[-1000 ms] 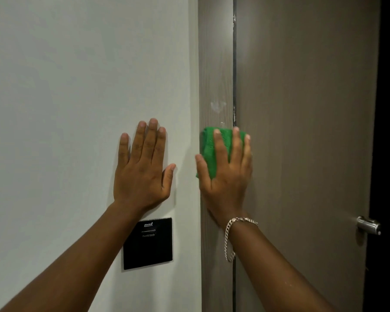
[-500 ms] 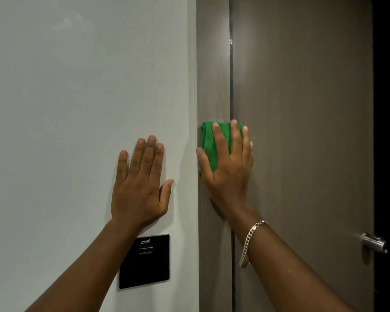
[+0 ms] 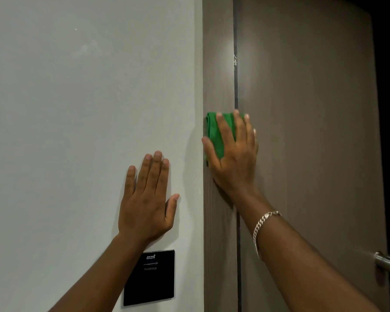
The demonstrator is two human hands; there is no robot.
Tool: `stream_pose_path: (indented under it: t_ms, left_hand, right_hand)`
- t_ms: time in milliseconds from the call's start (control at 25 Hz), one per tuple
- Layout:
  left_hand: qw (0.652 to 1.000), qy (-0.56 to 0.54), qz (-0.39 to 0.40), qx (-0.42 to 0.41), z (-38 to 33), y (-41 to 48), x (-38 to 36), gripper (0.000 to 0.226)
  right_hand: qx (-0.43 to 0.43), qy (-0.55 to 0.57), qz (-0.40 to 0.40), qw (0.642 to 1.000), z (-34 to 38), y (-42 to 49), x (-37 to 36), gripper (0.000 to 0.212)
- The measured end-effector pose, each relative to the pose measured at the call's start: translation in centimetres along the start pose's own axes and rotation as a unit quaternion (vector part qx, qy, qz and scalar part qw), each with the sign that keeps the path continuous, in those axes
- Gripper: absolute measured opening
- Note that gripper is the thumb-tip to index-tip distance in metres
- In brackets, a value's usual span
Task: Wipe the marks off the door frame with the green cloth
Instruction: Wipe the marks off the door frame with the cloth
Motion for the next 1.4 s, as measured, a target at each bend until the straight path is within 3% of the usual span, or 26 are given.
stream_pose_path:
  t_ms: [200,480,760,880,1040,1240,1400]
  left_hand:
    - [1.000,0.002,0.001,-0.001,0.1,-0.1,-0.3,0.078]
    - [1.000,0.000,0.002,-0.003,0.0,-0.1,-0.3,0.079]
    - [1.000,-0.004,0.004,-0.004,-0.1,-0.1,-0.1,0.078]
    - [1.000,-0.005,0.018,-0.004,-0.1,0.0,-0.3,0.079]
    - [0.999,-0.020,0.045,-0.001,0.0,-0.2,-0.3,0.078]
    - [0.983,-0.160,0.086,-0.005,-2.0,-2.2,0.7,0.059]
    - [0.944,-0.281,0.173,0.014,-6.6,-6.9,0.6,0.062]
  right_hand:
    - [0.048,-0.034,0.006,0.998,0.5,1.8,-0.5,0.060]
    - [0.141,-0.038,0.065,0.987,0.9,-12.6,-1.0,0.061]
    - [0.010,-0.027,0.041,0.999,0.9,-1.4,-0.3,0.061]
    - [0.016,-0.039,0.049,0.998,1.4,2.3,-0.4,0.063]
    - [0.057,-0.048,0.090,0.993,1.7,-2.8,-0.9,0.079]
    - [0.050,-0.021,0.159,0.986,2.4,-13.9,-0.5,0.099]
    - [0.047,0.073,0.205,0.975,2.7,-18.5,0.3,0.103]
Point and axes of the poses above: each hand's wrist, its own y-axis towards the middle knuckle, its own x-axis out of the back of the hand, z = x × y, the point moved 7 cm from there along y, towards the middle knuckle, and after that the axes turned 8 degrees about x, right-handed, at the moved point
